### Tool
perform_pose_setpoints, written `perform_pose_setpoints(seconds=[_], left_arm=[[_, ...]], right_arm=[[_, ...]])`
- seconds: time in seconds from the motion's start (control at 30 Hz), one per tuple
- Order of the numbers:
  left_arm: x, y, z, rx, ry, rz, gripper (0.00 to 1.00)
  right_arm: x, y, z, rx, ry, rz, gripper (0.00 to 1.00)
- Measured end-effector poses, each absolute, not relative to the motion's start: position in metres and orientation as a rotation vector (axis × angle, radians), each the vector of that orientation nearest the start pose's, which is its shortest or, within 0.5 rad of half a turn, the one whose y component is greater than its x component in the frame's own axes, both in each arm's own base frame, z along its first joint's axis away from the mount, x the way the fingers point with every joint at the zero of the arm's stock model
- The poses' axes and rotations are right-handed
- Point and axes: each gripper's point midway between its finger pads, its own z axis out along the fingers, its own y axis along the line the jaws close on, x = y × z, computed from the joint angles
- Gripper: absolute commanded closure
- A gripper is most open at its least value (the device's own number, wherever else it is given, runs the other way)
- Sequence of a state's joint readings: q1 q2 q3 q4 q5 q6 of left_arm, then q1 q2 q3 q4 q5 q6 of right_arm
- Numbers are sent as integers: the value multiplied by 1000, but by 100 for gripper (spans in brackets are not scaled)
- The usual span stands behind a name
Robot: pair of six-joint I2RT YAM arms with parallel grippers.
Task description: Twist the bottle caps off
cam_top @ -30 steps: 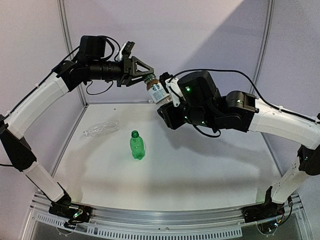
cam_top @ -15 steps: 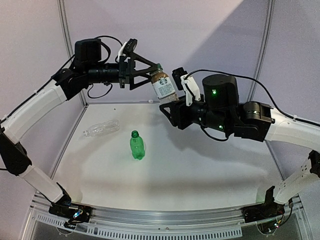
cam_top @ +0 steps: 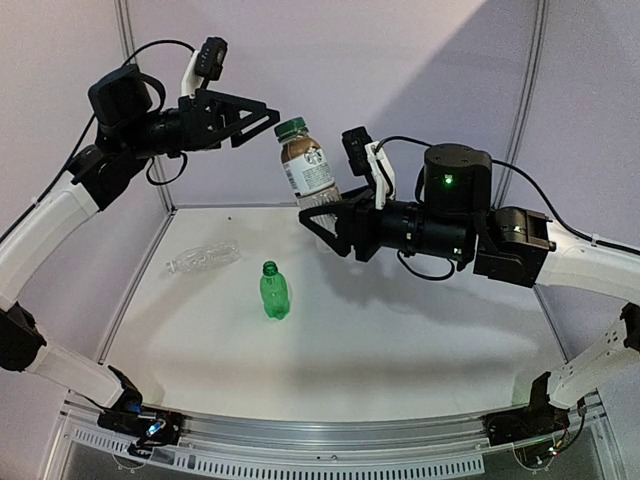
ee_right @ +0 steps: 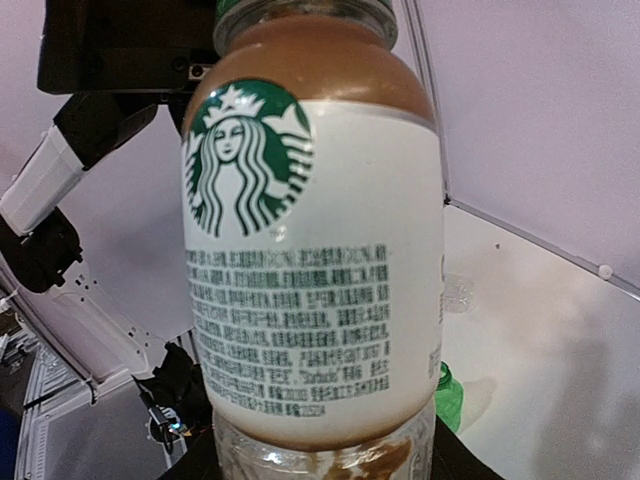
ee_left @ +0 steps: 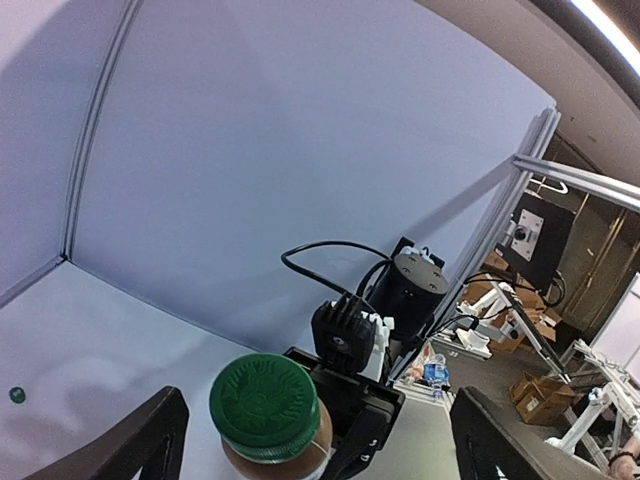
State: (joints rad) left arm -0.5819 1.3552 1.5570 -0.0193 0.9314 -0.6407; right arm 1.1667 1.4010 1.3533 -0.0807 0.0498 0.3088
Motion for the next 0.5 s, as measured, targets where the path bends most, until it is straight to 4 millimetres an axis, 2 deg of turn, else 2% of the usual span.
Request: perform_pose_setpoints(seconds=[0.27, 0.5], left_arm=[[222, -315, 511, 908, 1402, -1565, 12], [206, -306, 492, 930, 1386, -1559, 14]], right_arm=[[176, 438, 393, -787, 1655, 1152, 76], [163, 446, 394, -839, 1652, 1233, 75]])
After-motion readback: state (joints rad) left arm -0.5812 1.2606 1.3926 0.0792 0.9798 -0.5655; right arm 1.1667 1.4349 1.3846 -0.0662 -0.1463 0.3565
